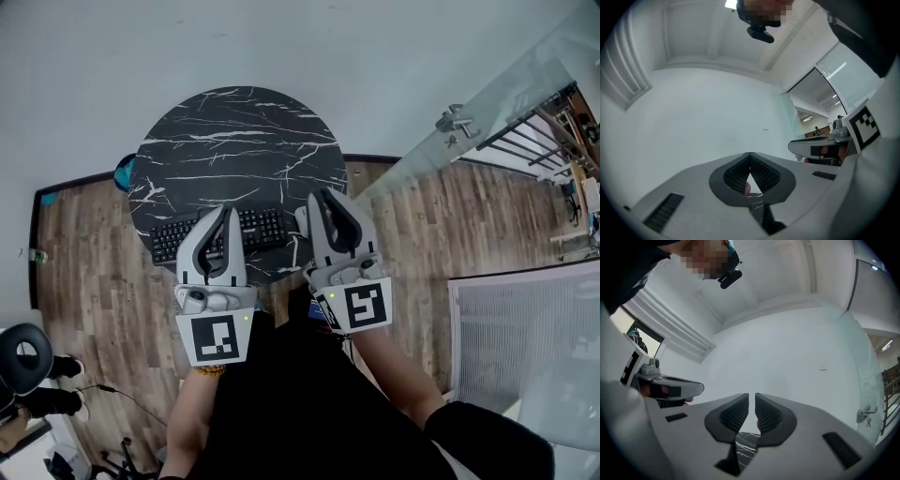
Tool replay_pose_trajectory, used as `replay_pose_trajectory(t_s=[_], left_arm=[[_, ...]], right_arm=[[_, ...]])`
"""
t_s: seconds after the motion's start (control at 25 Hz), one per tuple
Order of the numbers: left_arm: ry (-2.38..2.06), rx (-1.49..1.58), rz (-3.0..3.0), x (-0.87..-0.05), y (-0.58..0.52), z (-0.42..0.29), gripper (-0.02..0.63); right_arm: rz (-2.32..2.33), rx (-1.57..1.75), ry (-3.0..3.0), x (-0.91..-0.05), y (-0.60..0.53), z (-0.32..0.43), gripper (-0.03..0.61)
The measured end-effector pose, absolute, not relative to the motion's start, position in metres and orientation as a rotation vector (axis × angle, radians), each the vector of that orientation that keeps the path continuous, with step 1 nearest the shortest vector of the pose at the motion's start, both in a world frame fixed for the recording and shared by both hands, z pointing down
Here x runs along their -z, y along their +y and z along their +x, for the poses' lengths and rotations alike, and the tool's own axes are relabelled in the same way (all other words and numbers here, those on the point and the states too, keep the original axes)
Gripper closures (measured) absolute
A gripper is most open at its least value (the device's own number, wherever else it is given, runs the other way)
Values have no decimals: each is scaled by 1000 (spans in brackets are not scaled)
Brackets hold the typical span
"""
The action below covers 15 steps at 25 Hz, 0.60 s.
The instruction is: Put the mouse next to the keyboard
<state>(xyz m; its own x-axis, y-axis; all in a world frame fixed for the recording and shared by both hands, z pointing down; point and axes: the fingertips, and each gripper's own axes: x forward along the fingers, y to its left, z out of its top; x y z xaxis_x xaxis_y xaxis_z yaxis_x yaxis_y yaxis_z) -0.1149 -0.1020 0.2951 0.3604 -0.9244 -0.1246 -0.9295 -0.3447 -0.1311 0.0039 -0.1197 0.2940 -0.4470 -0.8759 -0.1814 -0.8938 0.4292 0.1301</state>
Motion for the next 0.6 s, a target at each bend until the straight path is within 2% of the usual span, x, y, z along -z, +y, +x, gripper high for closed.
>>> replay_pose_trajectory(t_s=[0.6], left_arm=[[1707, 15, -2502, -328, -99, -111, 607]], right_arm=[[-1632, -269, 2648, -323, -117, 2, 528]])
